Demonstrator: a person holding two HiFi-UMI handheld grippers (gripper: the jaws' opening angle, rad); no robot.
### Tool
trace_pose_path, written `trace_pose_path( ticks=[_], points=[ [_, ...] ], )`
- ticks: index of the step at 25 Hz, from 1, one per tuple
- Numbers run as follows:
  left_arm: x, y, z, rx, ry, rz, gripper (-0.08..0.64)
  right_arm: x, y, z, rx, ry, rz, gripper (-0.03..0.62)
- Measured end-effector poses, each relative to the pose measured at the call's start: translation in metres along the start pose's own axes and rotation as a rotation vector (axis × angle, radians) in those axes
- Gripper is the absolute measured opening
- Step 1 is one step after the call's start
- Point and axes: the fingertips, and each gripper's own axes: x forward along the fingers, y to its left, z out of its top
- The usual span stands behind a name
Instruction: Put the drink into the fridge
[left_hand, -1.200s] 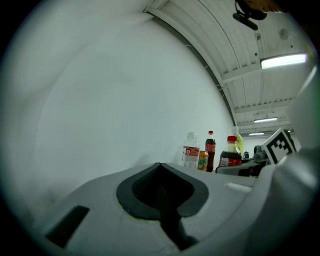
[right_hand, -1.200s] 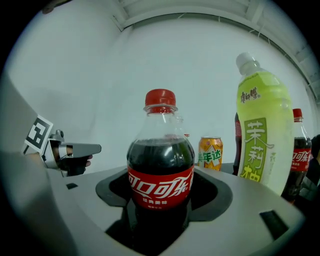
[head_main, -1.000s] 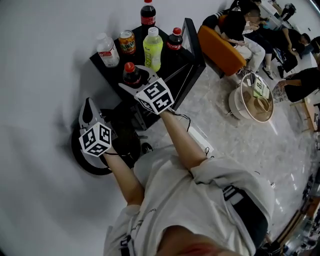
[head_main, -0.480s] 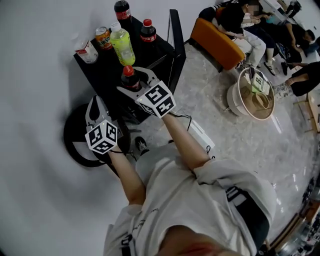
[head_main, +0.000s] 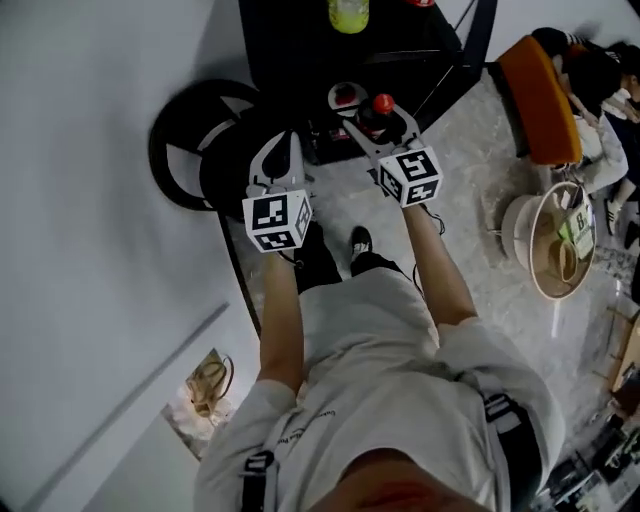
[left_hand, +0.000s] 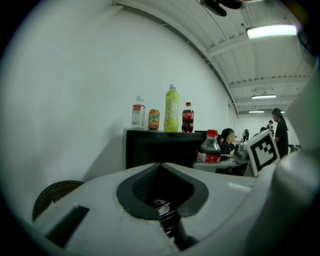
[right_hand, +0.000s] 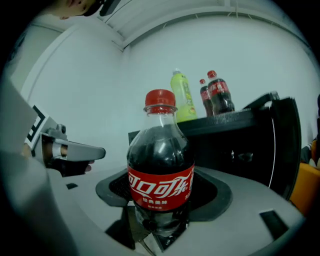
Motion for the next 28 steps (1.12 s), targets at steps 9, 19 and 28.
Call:
trace_pose_path(
  ticks=[9,19,28],
  points=[
    [0.014,0.006,-0.065,0.036,0.076,-0.007,0.009,0.111,-0.023,-0.124,0.055,0.063,0.058,0.287],
    [0.004,-0.02,-0.084,0.015,0.049,-0.048,0.009,0.228,-0.041,-0.183,0.051,0.117,-0.04,0.287],
    [0.004,-0.035,-0.105,0.037,0.062,-0.067,0.009,0.255,-0.042,-0.193,-0.01,0.109,-0.114,0.287]
  ],
)
